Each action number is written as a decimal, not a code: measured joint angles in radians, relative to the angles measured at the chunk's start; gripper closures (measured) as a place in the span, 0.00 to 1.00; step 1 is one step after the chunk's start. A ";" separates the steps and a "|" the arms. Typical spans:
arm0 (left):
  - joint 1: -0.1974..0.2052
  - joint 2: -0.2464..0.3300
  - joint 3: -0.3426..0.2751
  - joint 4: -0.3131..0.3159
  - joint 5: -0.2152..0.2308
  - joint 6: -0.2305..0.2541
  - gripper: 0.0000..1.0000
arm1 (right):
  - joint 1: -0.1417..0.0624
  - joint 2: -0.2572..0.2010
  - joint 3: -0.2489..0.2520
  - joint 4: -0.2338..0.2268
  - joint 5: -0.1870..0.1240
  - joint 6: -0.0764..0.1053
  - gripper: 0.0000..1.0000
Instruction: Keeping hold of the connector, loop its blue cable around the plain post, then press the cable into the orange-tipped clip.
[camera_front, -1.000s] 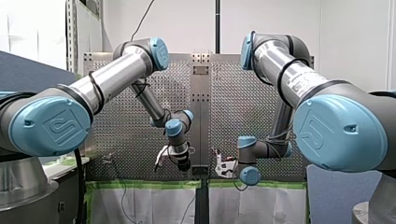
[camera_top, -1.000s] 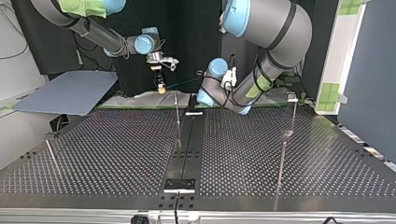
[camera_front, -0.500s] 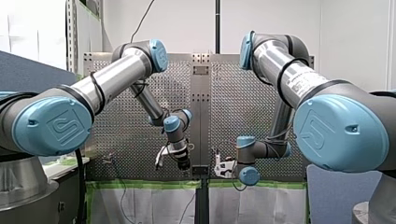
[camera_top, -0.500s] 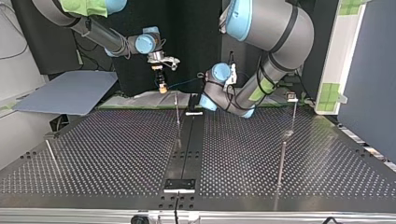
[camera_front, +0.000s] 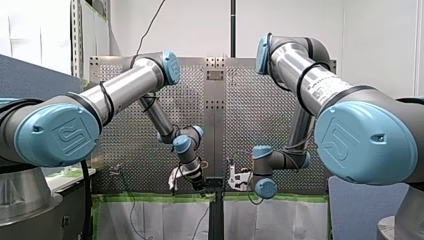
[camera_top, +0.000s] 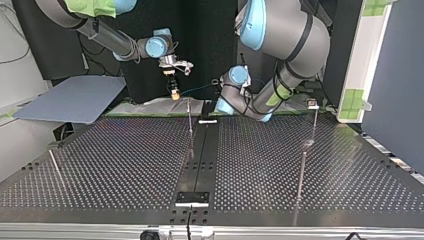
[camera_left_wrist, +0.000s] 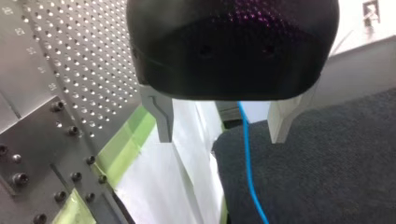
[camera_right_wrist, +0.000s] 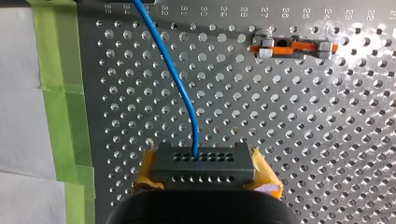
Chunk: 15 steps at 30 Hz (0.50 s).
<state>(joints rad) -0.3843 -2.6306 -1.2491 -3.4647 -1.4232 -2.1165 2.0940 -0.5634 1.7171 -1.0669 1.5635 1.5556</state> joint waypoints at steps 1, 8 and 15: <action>0.000 0.000 -0.001 0.009 0.002 -0.009 0.00 | 0.000 0.000 0.000 0.000 0.000 0.000 1.00; 0.001 -0.023 -0.026 0.087 0.034 -0.087 0.00 | 0.002 0.001 -0.001 -0.001 0.000 0.001 1.00; 0.006 -0.053 -0.027 0.152 0.031 -0.152 0.00 | 0.005 0.000 -0.004 0.000 0.000 0.003 1.00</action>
<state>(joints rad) -0.3784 -2.6832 -1.2761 -3.3127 -1.3921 -2.2684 2.0990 -0.5634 1.7134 -1.0664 1.5633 1.5587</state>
